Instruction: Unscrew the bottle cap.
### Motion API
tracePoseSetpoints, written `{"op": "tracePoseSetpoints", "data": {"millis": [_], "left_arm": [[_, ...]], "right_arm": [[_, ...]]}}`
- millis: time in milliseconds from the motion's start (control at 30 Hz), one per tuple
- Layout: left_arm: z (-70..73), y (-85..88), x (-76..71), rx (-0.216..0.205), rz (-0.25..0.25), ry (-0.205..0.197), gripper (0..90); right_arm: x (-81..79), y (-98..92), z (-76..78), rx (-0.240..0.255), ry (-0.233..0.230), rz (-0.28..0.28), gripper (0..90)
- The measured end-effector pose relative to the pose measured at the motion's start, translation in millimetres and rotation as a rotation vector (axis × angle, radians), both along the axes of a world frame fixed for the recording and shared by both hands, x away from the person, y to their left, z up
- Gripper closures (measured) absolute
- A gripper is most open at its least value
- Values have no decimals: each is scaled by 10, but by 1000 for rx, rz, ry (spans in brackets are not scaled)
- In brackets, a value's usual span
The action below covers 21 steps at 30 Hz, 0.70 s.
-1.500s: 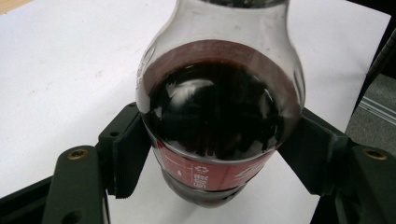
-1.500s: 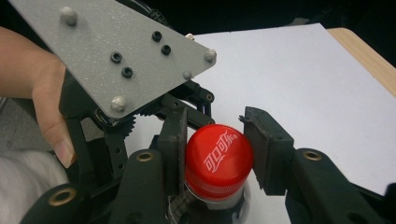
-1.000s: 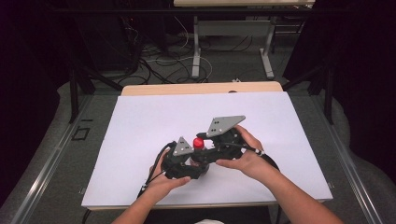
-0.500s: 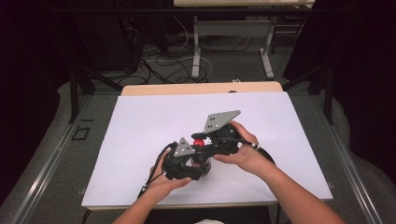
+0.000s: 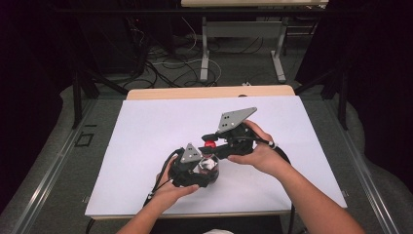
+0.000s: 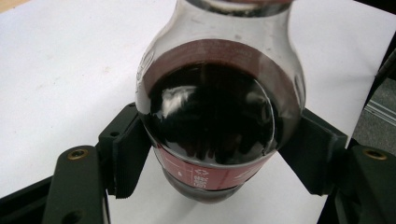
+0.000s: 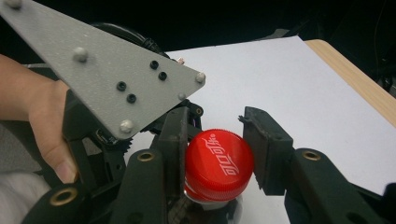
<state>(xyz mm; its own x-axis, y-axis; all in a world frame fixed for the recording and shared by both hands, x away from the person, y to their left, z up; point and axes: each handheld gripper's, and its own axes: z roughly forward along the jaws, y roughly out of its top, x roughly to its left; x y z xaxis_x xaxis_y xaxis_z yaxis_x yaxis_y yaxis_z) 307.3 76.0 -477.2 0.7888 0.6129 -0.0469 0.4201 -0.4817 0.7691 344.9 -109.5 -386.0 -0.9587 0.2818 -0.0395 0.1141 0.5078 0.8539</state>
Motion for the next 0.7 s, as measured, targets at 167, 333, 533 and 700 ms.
{"op": "tracePoseSetpoints", "data": {"millis": [167,333,533,700], "left_arm": [[-29,45,49,-3,21,13,300],[-30,112,107,-13,46,10,300],[-4,193,183,-16,75,12,300],[54,236,268,-33,100,5,300]], "right_arm": [[3,-44,4,-2,7,-14,614],[5,-94,-29,-8,23,-33,614],[10,-155,-122,-26,37,-60,614],[21,-229,-211,-23,44,-88,613]]}}
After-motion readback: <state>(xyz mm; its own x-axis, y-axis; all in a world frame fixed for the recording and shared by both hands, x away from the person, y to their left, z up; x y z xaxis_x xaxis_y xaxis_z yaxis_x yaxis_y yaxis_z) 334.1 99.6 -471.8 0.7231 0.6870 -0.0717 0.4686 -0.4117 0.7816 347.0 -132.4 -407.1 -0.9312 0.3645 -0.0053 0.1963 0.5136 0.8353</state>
